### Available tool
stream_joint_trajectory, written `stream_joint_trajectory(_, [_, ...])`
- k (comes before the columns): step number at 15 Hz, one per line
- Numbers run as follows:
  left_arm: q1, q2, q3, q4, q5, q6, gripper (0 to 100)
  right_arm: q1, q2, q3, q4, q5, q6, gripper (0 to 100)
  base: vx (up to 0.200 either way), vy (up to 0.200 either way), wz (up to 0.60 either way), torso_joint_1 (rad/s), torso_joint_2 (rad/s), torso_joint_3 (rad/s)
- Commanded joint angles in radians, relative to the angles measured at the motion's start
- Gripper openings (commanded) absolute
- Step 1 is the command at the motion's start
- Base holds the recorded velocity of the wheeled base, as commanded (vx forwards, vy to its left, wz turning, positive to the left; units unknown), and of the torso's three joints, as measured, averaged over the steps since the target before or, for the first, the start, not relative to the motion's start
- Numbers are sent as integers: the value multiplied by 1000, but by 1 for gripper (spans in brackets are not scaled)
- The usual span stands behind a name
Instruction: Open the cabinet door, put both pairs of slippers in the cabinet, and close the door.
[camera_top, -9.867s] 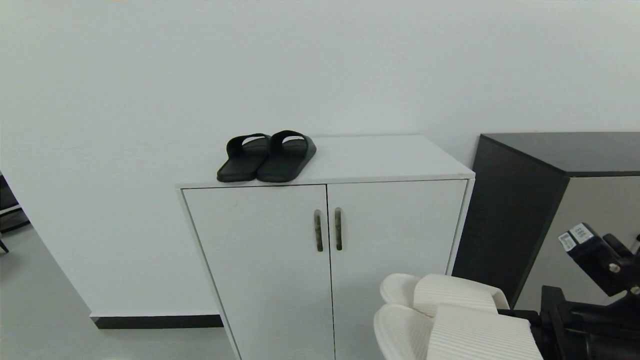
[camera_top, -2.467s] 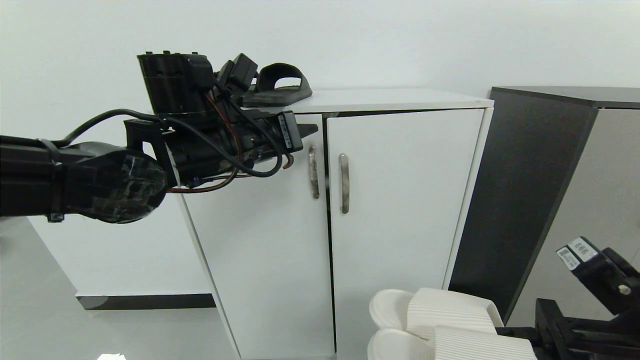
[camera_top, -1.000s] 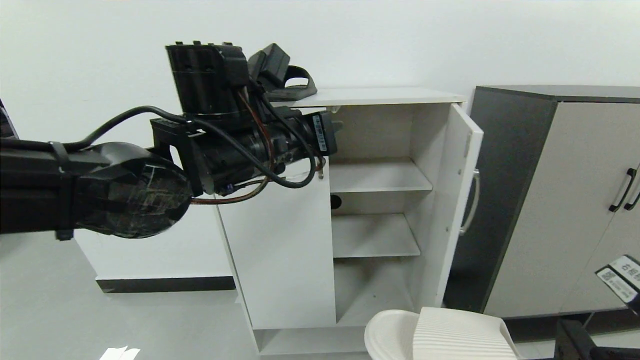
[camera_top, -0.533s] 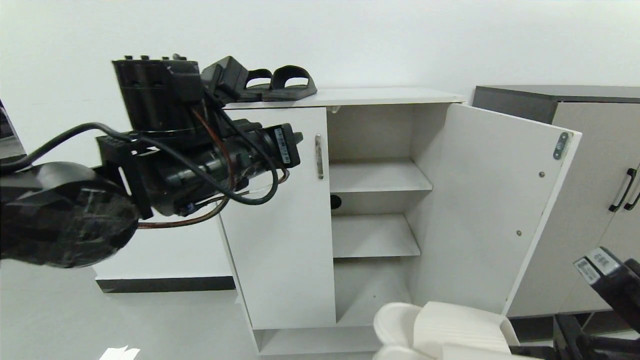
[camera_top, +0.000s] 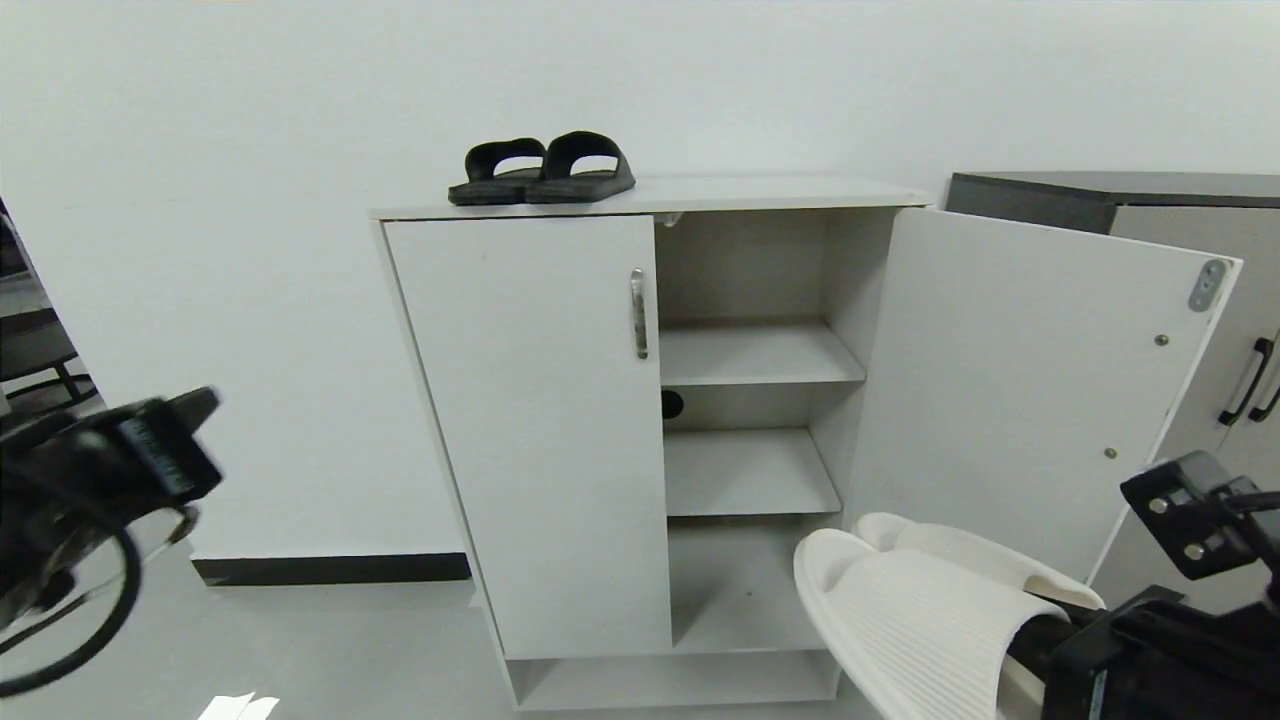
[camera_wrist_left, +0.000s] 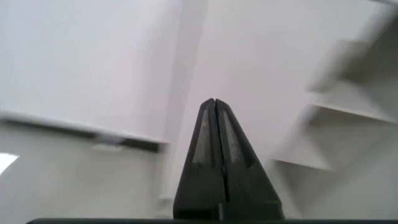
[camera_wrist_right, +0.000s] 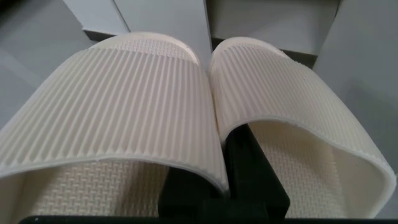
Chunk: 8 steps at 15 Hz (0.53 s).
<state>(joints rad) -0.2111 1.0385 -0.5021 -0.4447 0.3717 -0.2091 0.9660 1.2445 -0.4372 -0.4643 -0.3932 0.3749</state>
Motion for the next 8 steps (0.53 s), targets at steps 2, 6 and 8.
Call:
stream_joint_trajectory(2, [295, -396, 353, 14, 78, -1, 0, 0, 21, 3, -2, 2, -2, 0, 0, 0, 0, 0, 0, 0])
stream_joint_trajectory(6, [305, -752, 502, 190, -25, 36, 0, 4, 84, -8, -48, -1, -8, 0, 0, 0, 0, 0, 0, 0])
stream_joint_trajectory(8, [306, -963, 501, 432, -212, 85, 0, 5, 69, 14, -51, 4, -8, 0, 0, 0, 0, 0, 0, 0])
